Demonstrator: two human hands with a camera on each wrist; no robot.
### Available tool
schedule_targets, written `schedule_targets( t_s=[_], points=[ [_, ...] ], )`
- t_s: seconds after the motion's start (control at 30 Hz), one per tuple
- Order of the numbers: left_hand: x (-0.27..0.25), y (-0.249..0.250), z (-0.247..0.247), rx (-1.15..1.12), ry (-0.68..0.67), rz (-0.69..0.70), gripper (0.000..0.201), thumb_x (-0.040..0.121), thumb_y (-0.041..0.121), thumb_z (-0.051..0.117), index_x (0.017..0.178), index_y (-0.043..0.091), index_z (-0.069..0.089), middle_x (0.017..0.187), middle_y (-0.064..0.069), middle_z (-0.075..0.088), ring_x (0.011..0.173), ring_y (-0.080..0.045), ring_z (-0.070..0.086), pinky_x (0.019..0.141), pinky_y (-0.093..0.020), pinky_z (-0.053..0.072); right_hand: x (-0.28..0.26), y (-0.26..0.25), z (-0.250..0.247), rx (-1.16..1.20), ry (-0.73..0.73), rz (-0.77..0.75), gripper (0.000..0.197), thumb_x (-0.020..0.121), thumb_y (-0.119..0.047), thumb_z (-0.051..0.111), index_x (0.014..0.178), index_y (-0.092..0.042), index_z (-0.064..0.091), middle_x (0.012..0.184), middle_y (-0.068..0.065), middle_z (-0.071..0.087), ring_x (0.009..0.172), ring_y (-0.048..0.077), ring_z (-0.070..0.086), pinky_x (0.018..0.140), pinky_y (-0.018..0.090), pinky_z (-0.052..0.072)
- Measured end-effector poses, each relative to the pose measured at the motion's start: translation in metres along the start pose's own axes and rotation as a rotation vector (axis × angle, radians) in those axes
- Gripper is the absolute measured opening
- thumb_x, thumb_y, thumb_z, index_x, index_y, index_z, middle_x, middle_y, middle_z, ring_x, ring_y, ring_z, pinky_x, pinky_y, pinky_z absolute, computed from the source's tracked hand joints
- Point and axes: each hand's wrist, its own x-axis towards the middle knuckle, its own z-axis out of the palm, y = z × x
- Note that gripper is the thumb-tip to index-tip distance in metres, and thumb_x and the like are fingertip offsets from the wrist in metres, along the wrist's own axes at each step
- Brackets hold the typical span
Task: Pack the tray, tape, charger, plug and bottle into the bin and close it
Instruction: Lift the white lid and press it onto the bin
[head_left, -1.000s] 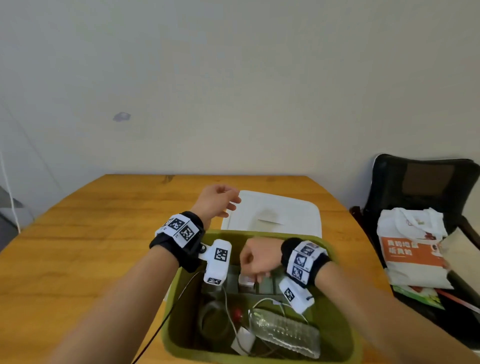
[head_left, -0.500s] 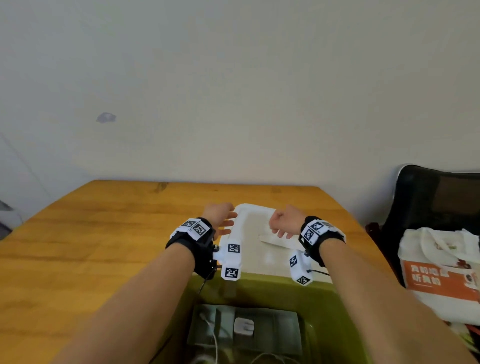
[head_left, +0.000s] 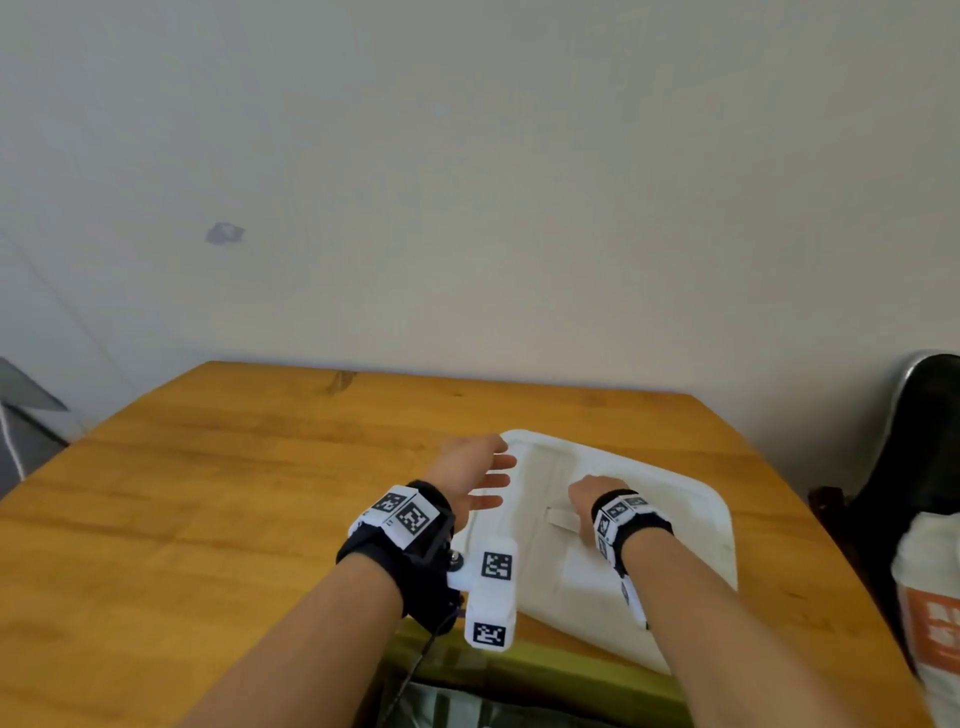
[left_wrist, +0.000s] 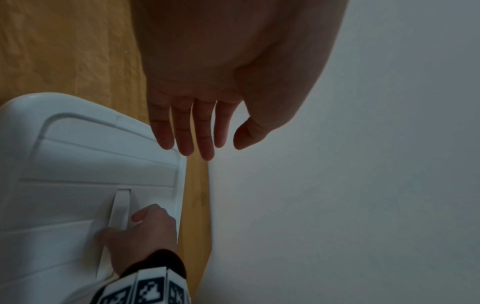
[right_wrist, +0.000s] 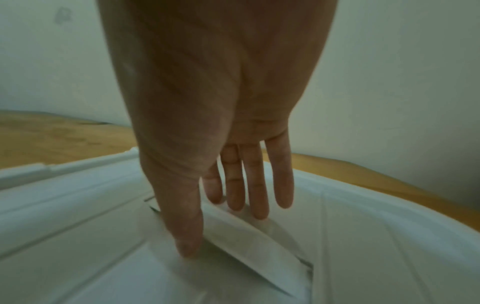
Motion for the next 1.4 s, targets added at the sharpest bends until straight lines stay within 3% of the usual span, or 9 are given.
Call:
schedule_targets(
  t_s=[0.13, 0.27, 0.4, 0.57, 0.8, 0.97, 1.1, 1.27, 1.4],
  points=[
    [-0.002, -0.002, -0.003, -0.018, 0.016, -0.002, 0.029, 0.095, 0.024, 0.054, 0.118, 0.011, 0.063, 0.111, -0.006, 0.071, 0.092, -0.021, 0.063, 0.079, -0.036, 0.053, 0.008, -0.006, 0.001, 0.003, 0.003, 0.012, 0.038, 0.086, -0.014, 0.073, 0.122, -0.008, 0.063, 0.122, 0.013, 0.067, 0.111, 0.032, 0.067, 0.085, 0.035, 0.052],
    [-0.007, -0.003, -0.005, -0.035, 0.031, 0.005, 0.029, 0.095, 0.023, 0.053, 0.119, 0.010, 0.062, 0.112, -0.006, 0.071, 0.096, -0.022, 0.064, 0.084, -0.038, 0.053, -0.005, -0.007, -0.009, -0.001, 0.033, 0.008, 0.029, 0.084, -0.017, 0.075, 0.111, -0.010, 0.069, 0.105, 0.009, 0.070, 0.099, 0.029, 0.071, 0.072, 0.031, 0.052],
    [-0.022, 0.004, -0.002, -0.074, 0.045, 0.058, 0.029, 0.096, 0.023, 0.053, 0.119, 0.009, 0.062, 0.111, -0.005, 0.071, 0.104, -0.025, 0.064, 0.090, -0.040, 0.052, -0.035, -0.001, -0.041, 0.030, 0.159, -0.012, 0.031, 0.086, -0.025, 0.070, 0.113, -0.010, 0.065, 0.108, 0.010, 0.069, 0.095, 0.029, 0.069, 0.067, 0.032, 0.049],
    [-0.055, 0.023, 0.003, -0.108, 0.042, 0.206, 0.031, 0.096, 0.023, 0.055, 0.122, 0.009, 0.060, 0.114, -0.006, 0.071, 0.110, -0.026, 0.065, 0.084, -0.037, 0.053, -0.099, 0.011, -0.107, 0.078, 0.292, -0.050, 0.040, 0.085, -0.031, 0.067, 0.118, -0.012, 0.054, 0.111, 0.008, 0.061, 0.090, 0.028, 0.061, 0.070, 0.033, 0.046],
    [-0.139, 0.053, -0.016, -0.100, 0.036, 0.495, 0.029, 0.096, 0.025, 0.053, 0.120, 0.012, 0.062, 0.112, -0.004, 0.071, 0.091, -0.020, 0.064, 0.070, -0.031, 0.051, -0.234, 0.014, -0.172, 0.108, 0.391, -0.088, 0.028, 0.080, -0.030, 0.068, 0.100, -0.017, 0.053, 0.093, 0.000, 0.058, 0.076, 0.019, 0.057, 0.057, 0.029, 0.041],
    [-0.199, 0.032, -0.048, -0.037, 0.025, 0.599, 0.027, 0.094, 0.017, 0.052, 0.120, 0.015, 0.062, 0.109, -0.003, 0.072, 0.086, -0.017, 0.063, 0.069, -0.031, 0.050, -0.321, -0.033, -0.141, 0.148, 0.371, -0.105, 0.026, 0.072, -0.030, 0.069, 0.083, -0.025, 0.046, 0.083, -0.005, 0.054, 0.070, 0.018, 0.052, 0.057, 0.032, 0.043],
    [-0.217, -0.010, -0.079, 0.027, 0.012, 0.580, 0.028, 0.091, 0.015, 0.058, 0.119, 0.016, 0.061, 0.112, -0.006, 0.069, 0.085, -0.015, 0.062, 0.067, -0.030, 0.050, -0.360, -0.087, -0.092, 0.095, 0.296, -0.122, 0.028, 0.075, -0.030, 0.071, 0.091, -0.021, 0.049, 0.083, -0.004, 0.052, 0.071, 0.017, 0.052, 0.055, 0.029, 0.038],
    [-0.218, -0.069, -0.108, 0.091, 0.019, 0.519, 0.028, 0.092, 0.014, 0.058, 0.120, 0.012, 0.059, 0.116, -0.014, 0.064, 0.081, -0.016, 0.059, 0.062, -0.028, 0.045, -0.376, -0.144, -0.038, 0.064, 0.185, -0.114, 0.032, 0.078, -0.028, 0.073, 0.099, -0.015, 0.053, 0.095, 0.004, 0.060, 0.085, 0.027, 0.062, 0.070, 0.039, 0.051],
    [-0.211, -0.111, -0.122, 0.174, 0.024, 0.474, 0.030, 0.093, 0.012, 0.056, 0.123, 0.009, 0.057, 0.106, -0.010, 0.061, 0.074, -0.015, 0.054, 0.057, -0.025, 0.044, -0.376, -0.164, -0.015, 0.083, 0.147, -0.082, 0.034, 0.081, -0.024, 0.073, 0.106, -0.012, 0.054, 0.102, 0.007, 0.060, 0.085, 0.027, 0.058, 0.068, 0.037, 0.048]
  ],
)
